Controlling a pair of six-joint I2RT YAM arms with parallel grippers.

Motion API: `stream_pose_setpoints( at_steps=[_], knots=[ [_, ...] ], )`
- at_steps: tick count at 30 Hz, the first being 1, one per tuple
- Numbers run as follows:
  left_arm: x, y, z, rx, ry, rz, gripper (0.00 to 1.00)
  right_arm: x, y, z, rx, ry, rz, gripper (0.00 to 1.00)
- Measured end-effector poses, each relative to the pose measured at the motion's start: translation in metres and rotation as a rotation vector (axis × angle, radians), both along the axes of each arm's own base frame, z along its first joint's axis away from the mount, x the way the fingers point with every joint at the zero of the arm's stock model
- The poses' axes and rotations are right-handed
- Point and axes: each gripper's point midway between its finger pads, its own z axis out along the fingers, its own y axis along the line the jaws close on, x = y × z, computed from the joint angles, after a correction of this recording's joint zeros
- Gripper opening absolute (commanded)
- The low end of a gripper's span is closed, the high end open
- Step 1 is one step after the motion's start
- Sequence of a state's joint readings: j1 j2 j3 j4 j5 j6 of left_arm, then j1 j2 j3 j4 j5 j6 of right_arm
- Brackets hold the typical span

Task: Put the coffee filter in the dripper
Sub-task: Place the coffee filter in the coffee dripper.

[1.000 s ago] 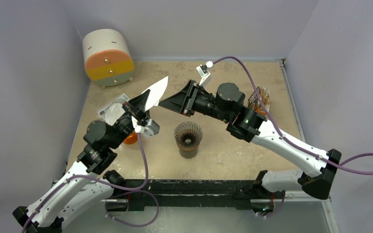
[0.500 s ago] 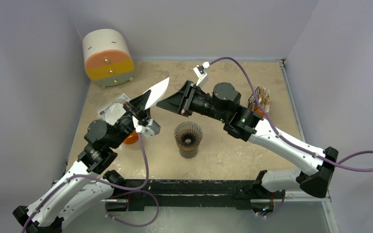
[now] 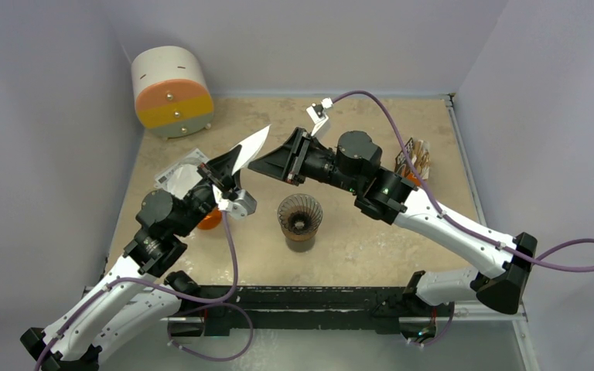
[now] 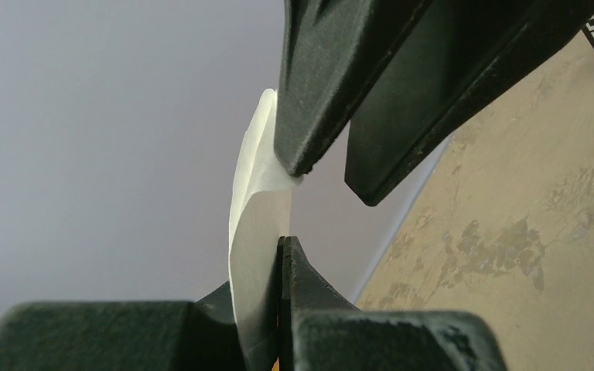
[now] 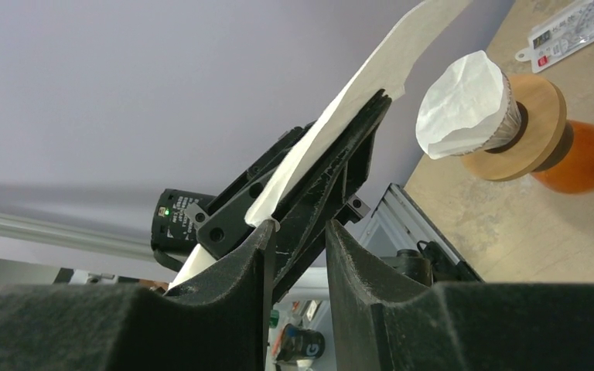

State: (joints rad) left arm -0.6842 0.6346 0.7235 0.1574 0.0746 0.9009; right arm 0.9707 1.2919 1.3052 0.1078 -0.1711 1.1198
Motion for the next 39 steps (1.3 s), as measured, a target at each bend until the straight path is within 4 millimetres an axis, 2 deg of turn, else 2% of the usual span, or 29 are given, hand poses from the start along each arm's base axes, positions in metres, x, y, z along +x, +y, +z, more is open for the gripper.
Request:
stream_pose_setpoints(
  at_steps=[13, 25, 39],
  knots=[
    [0.0, 0.001, -0.003, 0.014, 0.004, 0.002, 0.0, 0.0, 0.0, 0.005, 0.009, -0.006, 0.0, 0.34],
    [-0.003, 0.001, -0.001, 0.014, -0.004, -0.005, 0.0, 0.003, 0.003, -0.001, -0.004, 0.01, -0.005, 0.34],
    [-0.004, 0.001, 0.0, 0.031, -0.019, -0.003, 0.0, 0.001, 0.002, 0.01, 0.016, -0.005, -0.002, 0.34]
  ],
)
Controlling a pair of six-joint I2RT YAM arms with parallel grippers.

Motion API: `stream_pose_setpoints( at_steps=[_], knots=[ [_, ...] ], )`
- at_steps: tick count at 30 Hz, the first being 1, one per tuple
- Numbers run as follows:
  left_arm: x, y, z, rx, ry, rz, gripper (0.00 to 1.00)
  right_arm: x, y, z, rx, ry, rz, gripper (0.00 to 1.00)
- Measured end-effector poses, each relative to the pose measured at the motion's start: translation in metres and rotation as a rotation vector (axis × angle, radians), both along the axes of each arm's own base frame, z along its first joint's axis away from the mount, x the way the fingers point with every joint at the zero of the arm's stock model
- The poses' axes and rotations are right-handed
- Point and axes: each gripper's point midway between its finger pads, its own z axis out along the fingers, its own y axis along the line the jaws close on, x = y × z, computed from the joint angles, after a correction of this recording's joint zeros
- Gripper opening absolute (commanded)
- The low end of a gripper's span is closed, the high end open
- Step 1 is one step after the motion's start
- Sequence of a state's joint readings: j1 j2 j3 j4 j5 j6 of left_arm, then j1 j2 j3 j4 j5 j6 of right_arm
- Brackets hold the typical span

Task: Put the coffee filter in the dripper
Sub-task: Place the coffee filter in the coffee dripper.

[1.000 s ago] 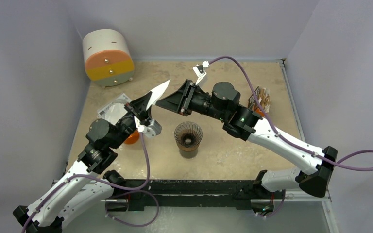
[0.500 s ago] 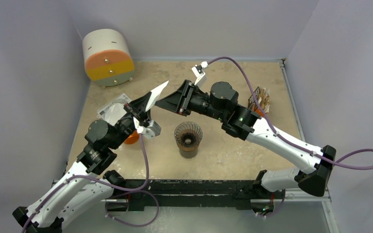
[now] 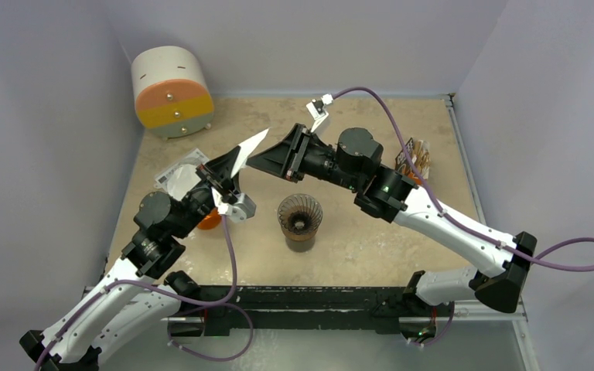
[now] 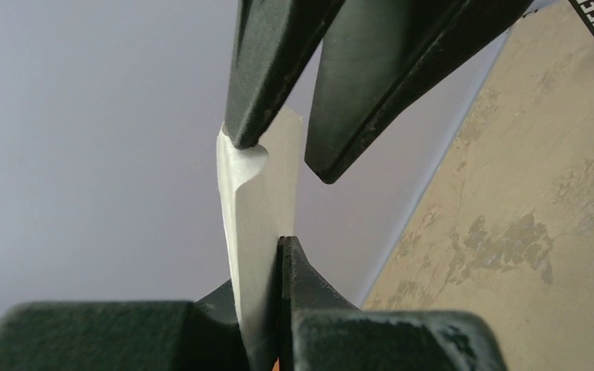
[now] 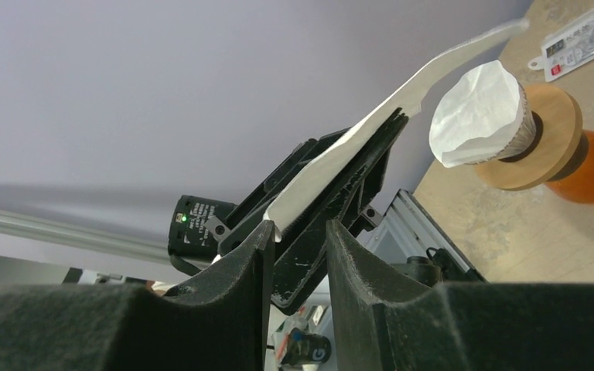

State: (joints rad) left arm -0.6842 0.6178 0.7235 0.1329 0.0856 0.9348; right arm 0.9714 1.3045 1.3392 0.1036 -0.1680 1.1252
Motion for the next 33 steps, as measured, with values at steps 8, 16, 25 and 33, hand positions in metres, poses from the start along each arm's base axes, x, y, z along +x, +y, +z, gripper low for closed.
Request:
stream_pose_setpoints(
  at_steps=[8, 16, 25, 33],
  knots=[
    [0.001, 0.0, -0.001, 0.005, 0.0, 0.002, 0.0, -0.004, 0.004, 0.007, 0.012, -0.01, 0.017, 0.34],
    [0.001, 0.001, 0.0, 0.009, -0.004, 0.009, 0.0, 0.0, 0.01, -0.004, -0.012, 0.007, 0.017, 0.33],
    [0.002, 0.002, -0.001, 0.007, -0.003, 0.015, 0.0, -0.003, 0.007, -0.003, -0.008, 0.004, 0.018, 0.34],
    [0.002, 0.001, -0.001, -0.002, 0.005, 0.012, 0.0, -0.009, -0.005, -0.002, 0.004, -0.003, 0.01, 0.34]
  ],
)
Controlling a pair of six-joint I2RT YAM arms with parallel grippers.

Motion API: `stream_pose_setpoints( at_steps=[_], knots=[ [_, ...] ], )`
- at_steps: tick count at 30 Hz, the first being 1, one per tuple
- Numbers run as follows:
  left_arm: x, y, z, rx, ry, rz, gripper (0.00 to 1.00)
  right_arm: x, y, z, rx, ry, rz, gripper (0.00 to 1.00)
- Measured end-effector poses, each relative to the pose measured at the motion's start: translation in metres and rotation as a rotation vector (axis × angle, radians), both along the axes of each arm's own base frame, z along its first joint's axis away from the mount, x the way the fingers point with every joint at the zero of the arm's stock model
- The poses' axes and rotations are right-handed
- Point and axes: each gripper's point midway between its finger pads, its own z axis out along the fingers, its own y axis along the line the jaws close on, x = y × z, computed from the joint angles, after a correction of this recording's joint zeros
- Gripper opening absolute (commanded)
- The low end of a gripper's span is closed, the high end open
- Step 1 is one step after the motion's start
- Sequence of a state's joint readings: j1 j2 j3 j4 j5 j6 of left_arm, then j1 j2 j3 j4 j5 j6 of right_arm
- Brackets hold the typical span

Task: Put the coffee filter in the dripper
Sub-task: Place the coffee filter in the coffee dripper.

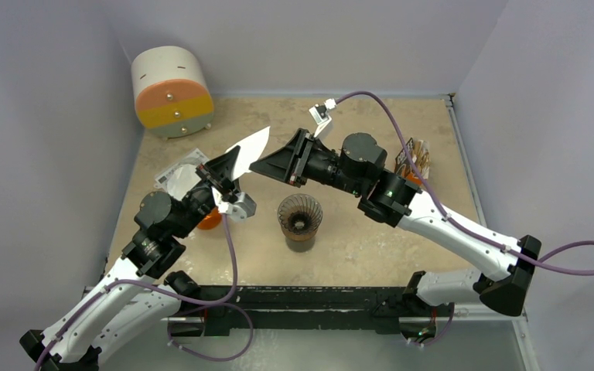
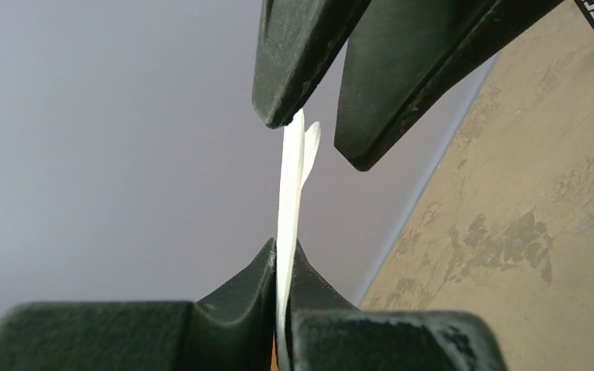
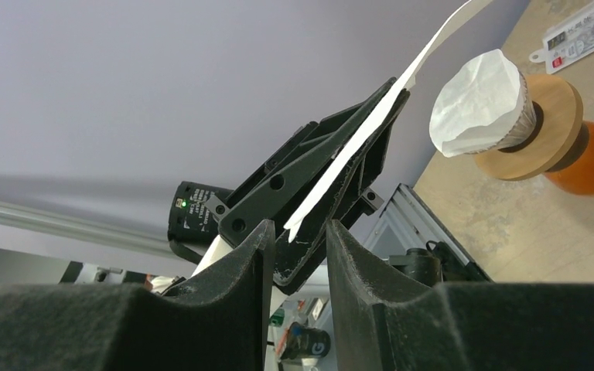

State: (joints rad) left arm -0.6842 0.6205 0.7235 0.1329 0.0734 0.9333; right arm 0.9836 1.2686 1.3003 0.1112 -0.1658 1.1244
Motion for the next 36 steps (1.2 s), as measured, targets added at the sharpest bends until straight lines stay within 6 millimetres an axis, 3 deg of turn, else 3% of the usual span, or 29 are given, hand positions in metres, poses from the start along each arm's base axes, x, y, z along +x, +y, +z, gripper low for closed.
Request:
stream_pose_setpoints(
  at_steps=[36],
  knots=[
    [-0.0051, -0.0056, -0.0011, -0.055, 0.047, -0.05, 0.0, 0.0013, 0.0022, -0.0023, -0.003, 0.002, 0.001, 0.34]
  ],
)
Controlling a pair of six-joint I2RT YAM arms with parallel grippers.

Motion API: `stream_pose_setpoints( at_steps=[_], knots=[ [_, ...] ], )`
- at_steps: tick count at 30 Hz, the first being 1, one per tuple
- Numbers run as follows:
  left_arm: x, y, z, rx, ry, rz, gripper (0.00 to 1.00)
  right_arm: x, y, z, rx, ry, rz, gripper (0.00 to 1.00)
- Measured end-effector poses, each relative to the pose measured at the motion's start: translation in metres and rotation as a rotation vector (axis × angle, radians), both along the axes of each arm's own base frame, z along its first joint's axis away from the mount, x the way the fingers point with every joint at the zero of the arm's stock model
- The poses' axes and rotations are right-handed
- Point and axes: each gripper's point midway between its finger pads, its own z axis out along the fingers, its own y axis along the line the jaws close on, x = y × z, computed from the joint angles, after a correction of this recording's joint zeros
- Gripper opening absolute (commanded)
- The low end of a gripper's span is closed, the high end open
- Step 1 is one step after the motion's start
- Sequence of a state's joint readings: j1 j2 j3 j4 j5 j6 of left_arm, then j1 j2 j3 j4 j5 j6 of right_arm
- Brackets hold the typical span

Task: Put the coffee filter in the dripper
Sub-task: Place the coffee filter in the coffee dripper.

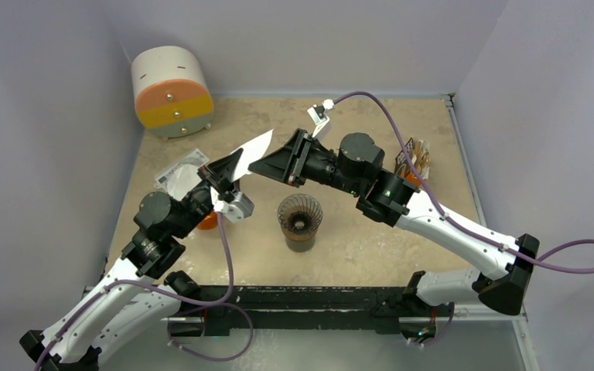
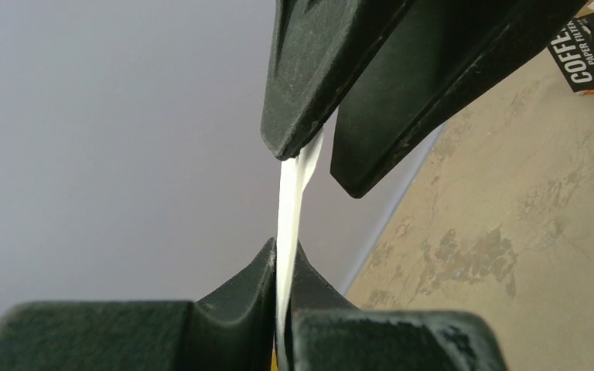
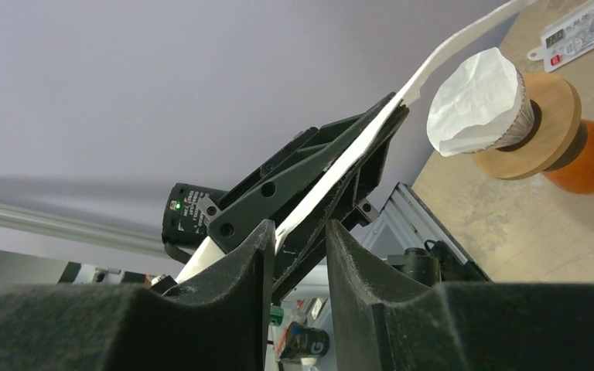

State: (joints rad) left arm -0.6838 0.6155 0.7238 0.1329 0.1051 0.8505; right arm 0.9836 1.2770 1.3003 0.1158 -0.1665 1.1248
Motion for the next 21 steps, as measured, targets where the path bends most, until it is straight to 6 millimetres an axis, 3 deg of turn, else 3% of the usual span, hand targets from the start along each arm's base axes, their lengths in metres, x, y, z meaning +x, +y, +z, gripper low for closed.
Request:
stream_pose_setpoints(
  at_steps=[21],
  knots=[
    [-0.004, -0.006, 0.001, -0.101, 0.089, -0.053, 0.0, -0.002, -0.002, -0.011, -0.007, 0.004, 0.0, 0.34]
  ],
)
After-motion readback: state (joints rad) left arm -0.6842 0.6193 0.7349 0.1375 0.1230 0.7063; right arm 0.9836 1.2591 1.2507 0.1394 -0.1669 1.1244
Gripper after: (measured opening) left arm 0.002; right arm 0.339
